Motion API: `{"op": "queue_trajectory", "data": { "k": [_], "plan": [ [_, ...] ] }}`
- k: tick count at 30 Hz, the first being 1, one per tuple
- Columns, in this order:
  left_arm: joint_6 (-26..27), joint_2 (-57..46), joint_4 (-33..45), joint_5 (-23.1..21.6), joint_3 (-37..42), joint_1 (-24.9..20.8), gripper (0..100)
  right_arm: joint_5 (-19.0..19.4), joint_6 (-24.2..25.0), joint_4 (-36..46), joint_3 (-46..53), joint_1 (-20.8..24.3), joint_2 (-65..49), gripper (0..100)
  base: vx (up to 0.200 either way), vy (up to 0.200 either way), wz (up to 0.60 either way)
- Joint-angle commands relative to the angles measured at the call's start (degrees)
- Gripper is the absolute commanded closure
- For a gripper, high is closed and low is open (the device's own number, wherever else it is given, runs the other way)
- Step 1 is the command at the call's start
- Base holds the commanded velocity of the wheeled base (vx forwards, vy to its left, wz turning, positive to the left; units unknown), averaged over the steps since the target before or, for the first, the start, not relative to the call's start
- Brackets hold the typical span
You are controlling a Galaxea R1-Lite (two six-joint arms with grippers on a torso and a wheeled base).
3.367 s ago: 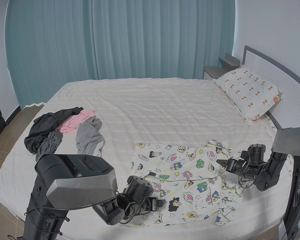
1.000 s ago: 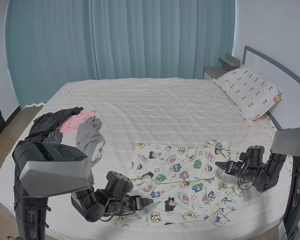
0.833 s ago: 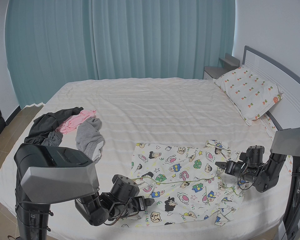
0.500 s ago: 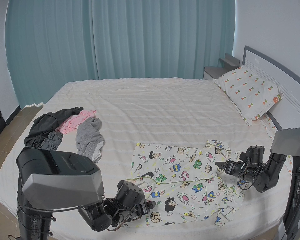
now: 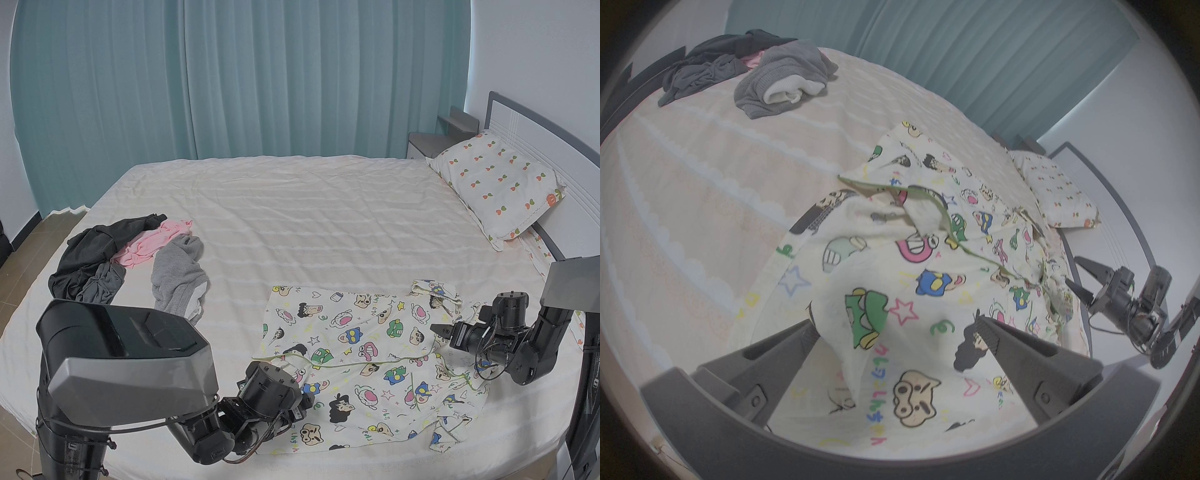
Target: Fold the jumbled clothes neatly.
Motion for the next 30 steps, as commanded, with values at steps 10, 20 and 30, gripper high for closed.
{"op": "queue_trajectory", "data": {
  "k": [10, 20, 30],
  "plan": [
    [-1.31, 1.78, 0.11, 4.14, -0.25, -1.24, 100, 0.02, -0.02, -0.02, 0.0, 0.0, 0.1, 0, 0.0, 0.0, 0.0],
    [-0.35, 1.78, -0.41, 11.79, 0.37, -0.63, 100, 0.02, -0.02, -0.02, 0.0, 0.09, 0.19, 0, 0.0, 0.0, 0.0],
    [9.23, 2.13, -8.76, 11.96, 1.33, 4.47, 100, 0.02, -0.02, -0.02, 0.7, 0.44, 0.1, 0, 0.0, 0.0, 0.0]
  ]
}}
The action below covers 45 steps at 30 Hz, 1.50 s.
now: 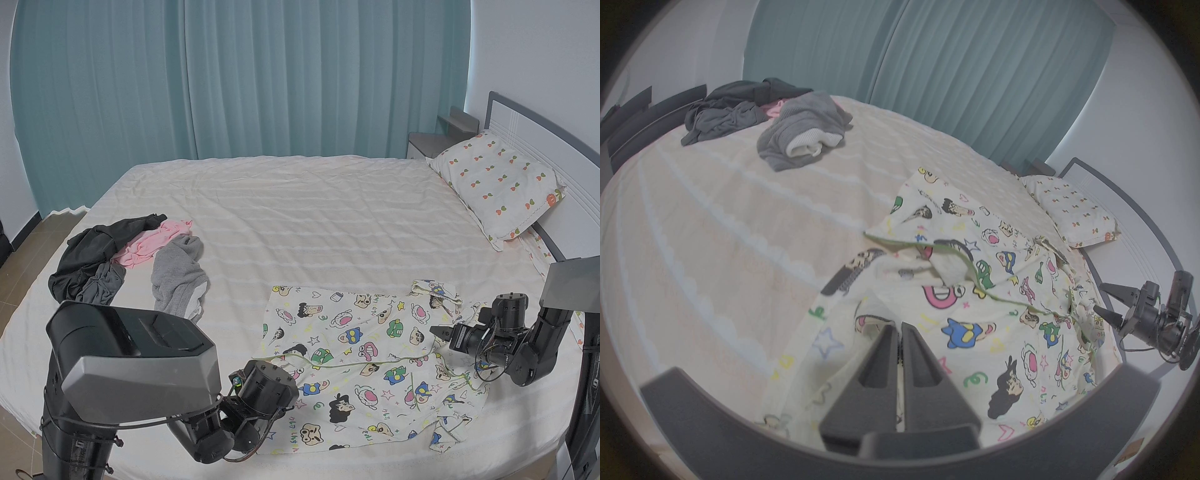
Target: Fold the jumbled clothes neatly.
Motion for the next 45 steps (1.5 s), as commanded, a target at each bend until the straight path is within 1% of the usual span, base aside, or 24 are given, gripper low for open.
{"op": "queue_trajectory", "data": {
  "k": [1, 4, 5, 6, 7, 8, 9, 10, 12, 14, 16, 22, 29, 30, 37, 40, 42, 43, 45],
  "plan": [
    [2.99, 0.34, -3.89, -0.14, 1.07, 2.86, 100, 0.03, 0.08, -0.02, 0.2, 0.22, 0.03, 0, 0.0, 0.0, 0.0],
    [6.15, 1.13, -8.11, -0.14, 2.57, 4.09, 100, 0.03, -0.01, -0.02, 0.2, 0.22, -0.05, 0, 0.0, 0.0, 0.0],
    [6.33, 1.22, -8.38, -0.14, 2.66, 4.09, 100, 0.03, -0.01, -0.02, 0.2, 0.22, -0.05, 0, 0.0, 0.0, 0.0],
    [7.82, 2.01, -11.98, -0.23, 3.71, 4.88, 100, 0.03, 0.08, -0.02, 0.2, 0.22, -0.05, 0, 0.0, 0.0, 0.0],
    [8.35, 2.45, -13.65, -0.32, 4.41, 5.14, 100, 0.03, -0.01, -0.02, 0.2, 0.22, -0.05, 0, 0.0, 0.0, 0.0],
    [8.35, 2.45, -13.65, -0.32, 4.41, 5.14, 100, 0.03, -0.01, -0.02, 0.2, 0.22, -0.05, 0, 0.0, 0.0, 0.0],
    [9.49, 3.5, -16.81, -0.41, 5.47, 5.58, 100, 0.03, -0.01, -0.02, 0.2, 0.22, -0.05, 0, 0.0, 0.0, 0.0],
    [9.49, 3.5, -16.81, -0.41, 5.47, 5.58, 100, 0.03, -0.01, -0.02, 0.2, 0.22, -0.05, 0, 0.0, 0.0, 0.0],
    [11.86, 5.79, -20.95, -0.41, 6.26, 6.81, 100, 0.03, -0.01, -0.02, 0.2, 0.22, -0.05, 0, 0.0, 0.0, 0.0],
    [12.04, 6.49, -22.18, -0.32, 6.17, 7.34, 100, 0.03, -0.01, -0.02, 0.2, 0.22, -0.05, 0, 0.0, 0.0, 0.0],
    [12.48, 7.37, -25.08, -0.41, 6.35, 7.96, 100, 0.03, -0.01, -0.02, 0.2, 0.22, -0.05, 0, 0.0, 0.0, 0.0],
    [12.66, 8.16, -25.6, -0.41, 6.26, 8.4, 100, 0.03, -0.01, -0.02, 0.29, 0.22, -0.05, 0, 0.0, 0.0, 0.0],
    [12.66, 8.25, -25.69, -0.58, 5.73, 10.15, 100, 0.03, -0.01, -0.02, 0.2, 0.22, -0.05, 0, 0.0, 0.0, 0.0],
    [12.57, 8.25, -25.69, -0.67, 5.73, 10.24, 0, 0.03, -0.01, -0.02, 0.2, 0.22, -0.05, 0, 0.0, 0.0, 0.0],
    [11.78, 7.72, -25.69, -1.29, 6.52, 11.47, 0, 0.03, 0.08, -0.02, 0.2, -0.04, -0.49, 0, 0.0, 0.0, 0.0],
    [8.52, 4.29, -25.69, -3.84, 9.51, 13.23, 0, 0.03, 0.08, -0.02, 0.29, -0.22, -0.58, 0, 0.0, 0.0, 0.0],
    [4.75, 1.04, -25.69, -8.76, 12.94, 13.93, 0, 0.03, 0.08, -0.02, 0.29, -0.13, -0.67, 0, 0.0, 0.0, 0.0],
    [3.78, 0.34, -25.69, -9.9, 13.64, 14.02, 0, 0.03, 0.08, -0.02, 0.29, -0.13, -0.76, 0, 0.0, 0.0, 0.0],
    [-2.2, -3.88, -25.69, -17.81, 17.95, 14.28, 0, 0.03, 0.08, -0.02, 0.64, -0.04, -1.28, 0, 0.0, 0.0, 0.0]
  ]
}}
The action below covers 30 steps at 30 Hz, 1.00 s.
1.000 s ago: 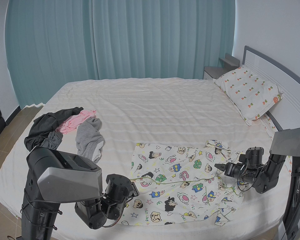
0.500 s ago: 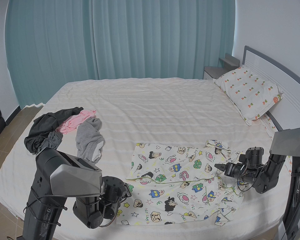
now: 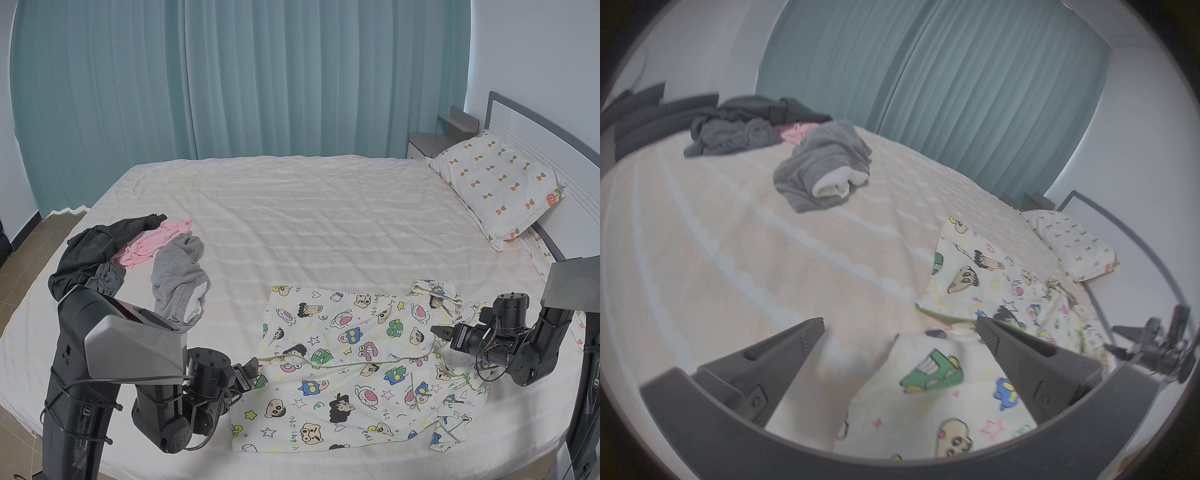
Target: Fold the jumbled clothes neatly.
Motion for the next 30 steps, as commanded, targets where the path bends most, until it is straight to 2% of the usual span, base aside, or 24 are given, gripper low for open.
{"op": "queue_trajectory", "data": {
  "k": [1, 3, 4, 5, 7, 9, 12, 16, 20, 21, 24, 28, 30],
  "plan": [
    [-9.3, -9.73, -0.02, -11.21, 8.17, 1.24, 0, 0.02, 0.01, -0.02, 0.72, 0.13, -1.31, 0, 0.0, 0.0, 0.0],
    [-14.58, -12.28, -0.02, -15.79, 9.84, 1.24, 0, 0.11, -0.08, -0.02, 1.34, 0.39, -2.28, 0, 0.0, 0.0, 0.0],
    [-14.58, -12.28, -0.02, -15.79, 9.84, 1.24, 0, 0.11, -0.08, -0.02, 1.34, 0.39, -2.28, 0, 0.0, 0.0, 0.0],
    [-17.04, -13.6, -0.02, -17.98, 10.54, 0.98, 0, 0.11, -0.26, -0.02, 1.86, 0.48, -3.33, 0, 0.0, 0.0, 0.0],
    [-17.21, -14.56, 0.07, -18.86, 11.69, 0.45, 0, 0.11, -0.7, -0.02, 2.22, 0.39, -4.56, 0, 0.0, 0.0, 0.0],
    [-17.3, -14.47, -0.02, -18.95, 11.86, 0.01, 0, 0.11, -0.7, 0.07, 2.13, 0.39, -5.18, 0, 0.0, 0.0, 0.0],
    [-18.0, -13.95, 0.07, -18.95, 12.3, -1.31, 0, 0.11, -0.7, 0.77, 2.65, 1.71, -5.97, 0, -0.2, 0.0, 0.0],
    [-18.71, -13.51, 0.07, -19.04, 12.3, -1.57, 0, 0.28, -0.7, 0.16, 6.87, 0.83, -8.69, 0, -0.2, 0.0, 0.0],
    [-19.32, -13.16, 0.07, -18.95, 12.21, -1.75, 0, 2.04, -0.34, -0.11, 13.55, 0.74, -12.56, 0, -0.2, 0.0, 0.0],
    [-19.24, -13.07, 0.07, -18.95, 12.21, -1.66, 0, 3.89, -0.7, -0.9, 17.6, 0.66, -14.23, 0, -0.2, 0.0, 0.0],
    [-19.24, -13.07, 0.07, -18.95, 12.3, -1.75, 0, 4.85, -1.49, -2.31, 20.76, 0.13, -15.46, 0, -0.2, 0.0, 0.0],
    [-19.24, -12.98, 0.07, -18.86, 12.3, -1.75, 0, 5.29, -8.69, -2.31, 24.1, -0.93, -14.23, 0, -0.2, 0.0, 0.0],
    [-19.24, -12.89, -0.02, -18.86, 12.21, -1.66, 0, 6.79, -13.09, -2.74, 25.68, -1.19, -10.98, 0, -0.2, 0.0, 0.0]
  ]
}}
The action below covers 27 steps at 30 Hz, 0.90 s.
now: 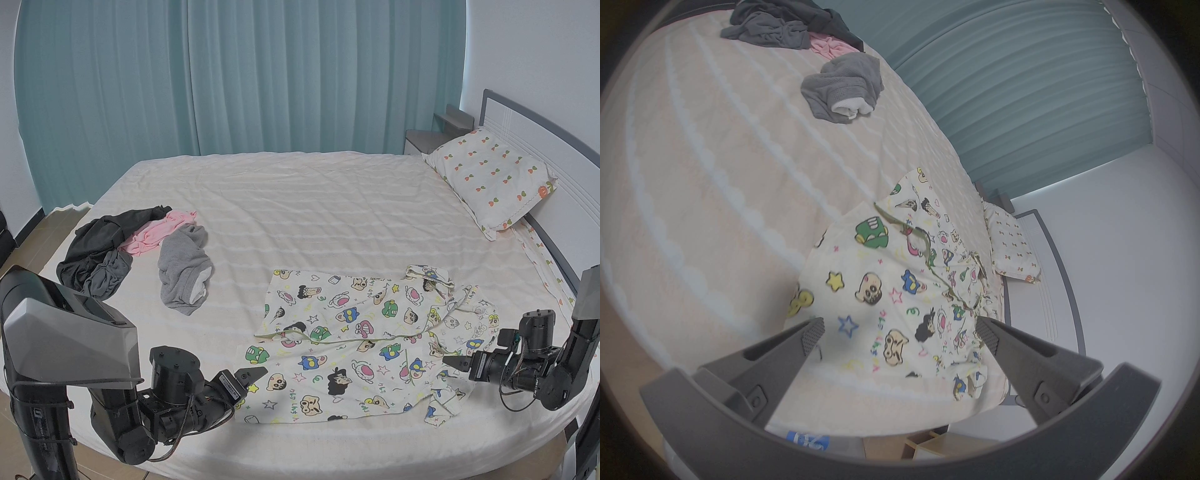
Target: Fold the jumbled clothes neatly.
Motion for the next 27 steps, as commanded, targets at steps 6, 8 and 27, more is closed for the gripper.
{"op": "queue_trajectory", "data": {
  "k": [6, 8, 27],
  "plan": [
    [0.47, 1.1, -0.1, 0.4, -0.05, -0.03, 0, 3.4, -11.78, -6.02, 3.52, -0.44, 11.17, 0, -0.033, 0.0, 0.0],
    [0.47, 1.1, -0.1, 0.4, -0.05, -0.03, 0, 3.4, -11.43, -11.64, 3.35, 0.09, 13.72, 0, 0.0, 0.0, 0.0],
    [3.19, 2.68, -0.1, 0.75, -0.14, -0.82, 0, 2.79, -12.49, -14.63, -3.51, 0.0, 18.73, 0, 0.0, 0.0, 0.0]
  ]
}}
